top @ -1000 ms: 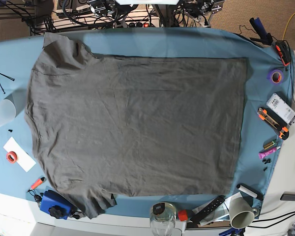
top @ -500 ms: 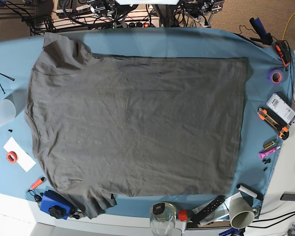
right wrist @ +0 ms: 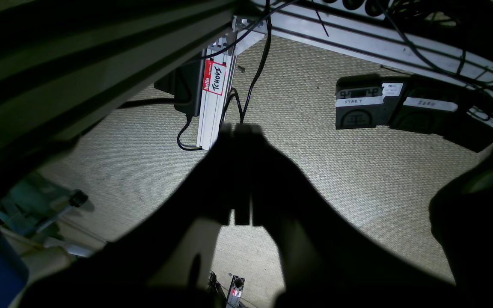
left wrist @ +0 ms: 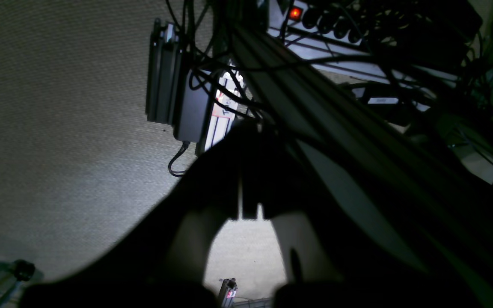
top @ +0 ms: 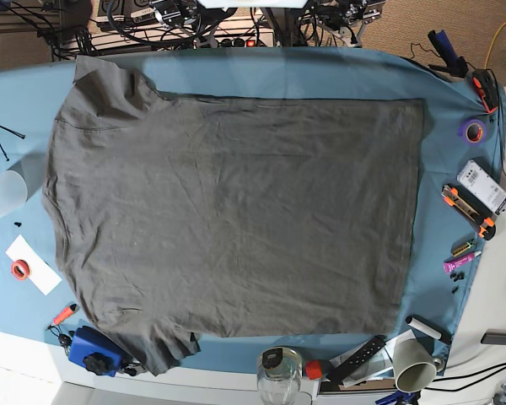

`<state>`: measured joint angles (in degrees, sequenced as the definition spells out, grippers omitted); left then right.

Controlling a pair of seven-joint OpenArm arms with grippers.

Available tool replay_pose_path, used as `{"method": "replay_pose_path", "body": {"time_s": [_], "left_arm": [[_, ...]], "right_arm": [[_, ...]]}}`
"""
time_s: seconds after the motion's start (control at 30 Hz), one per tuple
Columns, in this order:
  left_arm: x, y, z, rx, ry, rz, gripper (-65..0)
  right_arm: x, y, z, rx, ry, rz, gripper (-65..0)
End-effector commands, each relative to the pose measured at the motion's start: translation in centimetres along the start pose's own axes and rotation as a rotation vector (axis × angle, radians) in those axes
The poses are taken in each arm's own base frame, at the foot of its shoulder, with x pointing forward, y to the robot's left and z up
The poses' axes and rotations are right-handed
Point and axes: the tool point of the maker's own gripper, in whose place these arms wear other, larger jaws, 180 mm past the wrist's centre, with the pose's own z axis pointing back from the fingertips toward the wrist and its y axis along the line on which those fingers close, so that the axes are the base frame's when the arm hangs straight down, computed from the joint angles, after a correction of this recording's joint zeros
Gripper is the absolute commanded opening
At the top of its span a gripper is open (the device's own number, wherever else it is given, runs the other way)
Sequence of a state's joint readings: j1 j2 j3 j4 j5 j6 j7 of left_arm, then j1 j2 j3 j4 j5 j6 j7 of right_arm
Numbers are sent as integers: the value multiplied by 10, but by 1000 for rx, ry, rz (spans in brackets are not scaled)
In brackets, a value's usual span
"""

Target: Fold the T-shirt properly

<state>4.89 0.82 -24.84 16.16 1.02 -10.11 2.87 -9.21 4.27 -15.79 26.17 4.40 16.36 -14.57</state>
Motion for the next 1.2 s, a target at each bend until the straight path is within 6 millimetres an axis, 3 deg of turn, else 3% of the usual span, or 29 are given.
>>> {"method": "replay_pose_path", "body": {"time_s": [0.0,0.33,0.67,0.9,1.17], "left_arm": [[2,-4,0,-11,-11,4,-650],[2,3,1,-1,-10,2,-650],[-31,54,17,41,31,-10,-650],[-41,104,45,113,-19,96,-650],[-51,144,91,160,-87,156,-650]], "right_arm": [[1,0,1,6,-4,0,-650],[-8,0,1,6,35,1,-650],[-33,-18,10,-24,94,13,-650],[-53,-34,35,-58,72,77,-650],[-76,-56,88,-132,14,195,-650]]}}
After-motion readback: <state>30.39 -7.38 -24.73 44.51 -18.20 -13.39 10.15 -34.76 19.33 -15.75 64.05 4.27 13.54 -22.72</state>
